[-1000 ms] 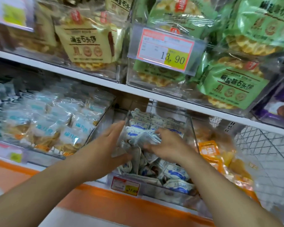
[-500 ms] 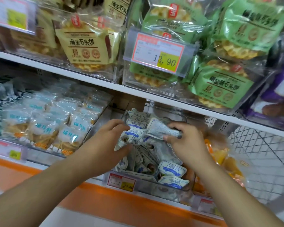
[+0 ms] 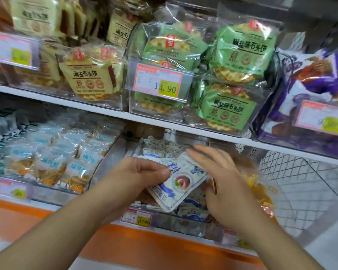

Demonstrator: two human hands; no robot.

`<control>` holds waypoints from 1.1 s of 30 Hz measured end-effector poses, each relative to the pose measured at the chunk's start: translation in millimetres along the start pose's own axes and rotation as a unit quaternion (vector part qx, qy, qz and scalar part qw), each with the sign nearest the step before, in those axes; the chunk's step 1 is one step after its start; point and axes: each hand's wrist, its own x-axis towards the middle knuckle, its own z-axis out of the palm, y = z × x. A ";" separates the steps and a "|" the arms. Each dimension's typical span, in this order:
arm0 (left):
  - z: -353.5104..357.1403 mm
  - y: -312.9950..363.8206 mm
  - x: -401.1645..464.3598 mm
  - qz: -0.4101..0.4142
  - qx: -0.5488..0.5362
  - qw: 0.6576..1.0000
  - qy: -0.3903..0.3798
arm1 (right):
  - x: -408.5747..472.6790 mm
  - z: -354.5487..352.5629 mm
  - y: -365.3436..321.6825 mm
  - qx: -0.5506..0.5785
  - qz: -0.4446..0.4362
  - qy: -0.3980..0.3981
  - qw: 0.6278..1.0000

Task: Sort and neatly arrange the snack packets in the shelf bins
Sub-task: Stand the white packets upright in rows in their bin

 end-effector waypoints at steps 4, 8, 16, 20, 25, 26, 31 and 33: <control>5.2 -1.9 -0.5 0.022 0.033 0.998 0.046 | -9.0 -9.9 9.4 0.199 0.183 0.011 0.963; 13.3 -0.2 -2.2 0.036 0.072 0.996 0.042 | -7.2 -20.2 -9.1 0.350 0.212 -0.015 0.912; 21.9 -10.1 3.5 0.063 0.059 0.996 0.023 | -1.8 -13.7 -9.6 0.347 0.226 0.051 0.909; 22.8 -11.4 8.0 0.101 0.079 0.989 0.075 | -4.0 -12.3 4.2 0.250 0.241 0.003 0.938; 25.4 -19.9 24.9 0.206 0.395 0.889 0.106 | -17.4 -8.6 21.6 0.157 0.211 -0.027 0.965; 28.1 -24.5 28.9 0.210 0.428 0.874 0.100 | -20.0 -7.0 25.3 0.135 0.204 -0.037 0.969; 42.3 -54.1 46.4 0.213 0.553 0.805 0.023 | -25.9 -6.7 34.1 0.106 0.190 -0.056 0.974; 44.9 -57.3 48.2 0.216 0.570 0.793 0.011 | -25.3 -6.2 33.4 0.098 0.174 -0.085 0.976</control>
